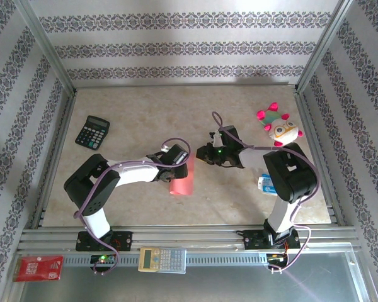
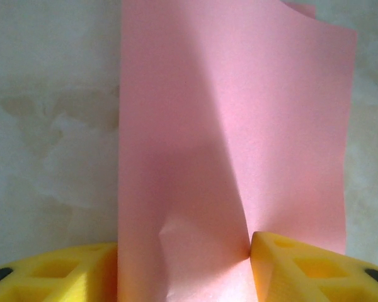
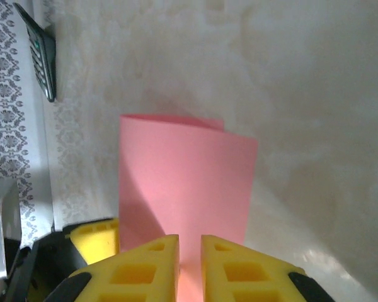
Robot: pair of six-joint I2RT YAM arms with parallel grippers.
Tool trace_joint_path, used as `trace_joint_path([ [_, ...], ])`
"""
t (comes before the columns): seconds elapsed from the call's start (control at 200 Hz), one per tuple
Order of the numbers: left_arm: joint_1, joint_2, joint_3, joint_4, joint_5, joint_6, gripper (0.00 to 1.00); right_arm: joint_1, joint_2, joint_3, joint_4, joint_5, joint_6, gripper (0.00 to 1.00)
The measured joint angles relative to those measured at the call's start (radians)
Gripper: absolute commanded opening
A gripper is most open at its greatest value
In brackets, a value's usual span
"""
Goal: Fold a paper plane with a square sheet of paper (pick it up from the middle)
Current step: First fold in half a square sheet of paper at the center of the table, then hold the square sheet of paper at the center of the table.
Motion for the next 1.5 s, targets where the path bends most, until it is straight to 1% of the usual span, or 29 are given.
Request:
trace_joint_path([
  [0.19, 0.0, -0.008, -0.021, 0.024, -0.021, -0.027, 0.46, 0.016, 0.086, 0.059, 0.003, 0.005, 0.0, 0.19],
  [0.365, 0.0, -0.008, -0.024, 0.023, -0.031, -0.04, 0.43, 0.035, 0.137, 0.098, -0.001, 0.005, 0.0, 0.19],
  [0.56, 0.0, -0.008, -0.028, 0.029, -0.034, -0.045, 0.45, 0.052, 0.174, 0.149, -0.023, 0.012, -0.004, 0.17],
  [0.784, 0.0, -0.009, -0.029, 0.041, -0.025, -0.048, 0.55, 0.061, 0.189, 0.201, -0.111, 0.038, -0.023, 0.13],
  [0.989, 0.002, -0.021, -0.043, 0.076, 0.002, -0.048, 0.65, 0.068, 0.203, 0.246, -0.189, 0.058, -0.05, 0.13],
  [1.149, 0.019, -0.026, -0.045, 0.082, 0.043, -0.047, 0.67, 0.074, 0.217, 0.281, -0.227, 0.059, -0.057, 0.12],
  [1.274, 0.039, -0.027, -0.037, 0.074, 0.084, -0.041, 0.69, 0.084, 0.237, 0.309, -0.217, 0.071, -0.067, 0.11],
  [1.504, 0.072, -0.037, -0.031, 0.065, 0.171, -0.036, 0.78, 0.092, 0.248, 0.322, -0.205, 0.089, -0.083, 0.1],
])
